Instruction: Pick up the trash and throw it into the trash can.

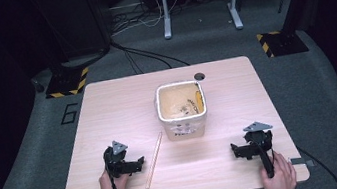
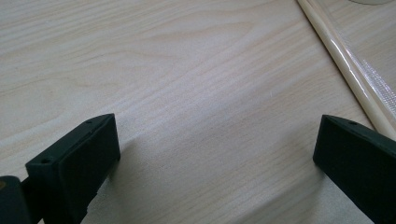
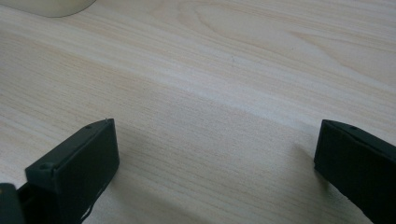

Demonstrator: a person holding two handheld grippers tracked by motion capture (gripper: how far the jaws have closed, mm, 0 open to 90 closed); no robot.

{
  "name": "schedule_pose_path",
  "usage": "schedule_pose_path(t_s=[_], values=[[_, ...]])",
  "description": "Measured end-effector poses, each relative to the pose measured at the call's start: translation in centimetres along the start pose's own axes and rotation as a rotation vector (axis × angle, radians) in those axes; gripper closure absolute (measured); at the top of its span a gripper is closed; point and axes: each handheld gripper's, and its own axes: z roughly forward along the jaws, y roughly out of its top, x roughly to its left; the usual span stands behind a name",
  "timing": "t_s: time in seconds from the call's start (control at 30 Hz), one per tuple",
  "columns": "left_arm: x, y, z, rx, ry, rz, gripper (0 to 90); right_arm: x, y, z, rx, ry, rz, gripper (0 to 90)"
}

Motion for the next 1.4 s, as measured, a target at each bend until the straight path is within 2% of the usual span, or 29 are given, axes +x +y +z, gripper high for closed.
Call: schedule_pose_path(t_s=[0.7,1.07,1.27,1.33,1.4], values=[[-0.02,-0.02,-0.03,-0.001,0.002,0.000,0.3,-0.01,0.00,0.00,0.000,0.000,-0.001,0.0],[-0.06,-0.24,-0.30,0.000,0.029,-0.030,0.2,-0.01,0.01,0.00,0.000,0.000,-0.001,0.0],[-0.20,-0.36,-0.53,0.011,0.017,-0.021,0.0,0.00,0.01,0.00,0.000,0.000,-0.001,0.0],[-0.19,-0.35,-0.66,0.012,-0.002,-0.024,0.0,-0.01,0.01,0.01,-0.001,0.000,-0.001,0.0],[-0.23,-0.35,-0.72,0.011,-0.003,-0.032,0.5,0.00,0.01,0.00,0.000,0.000,-0.001,0.0]])
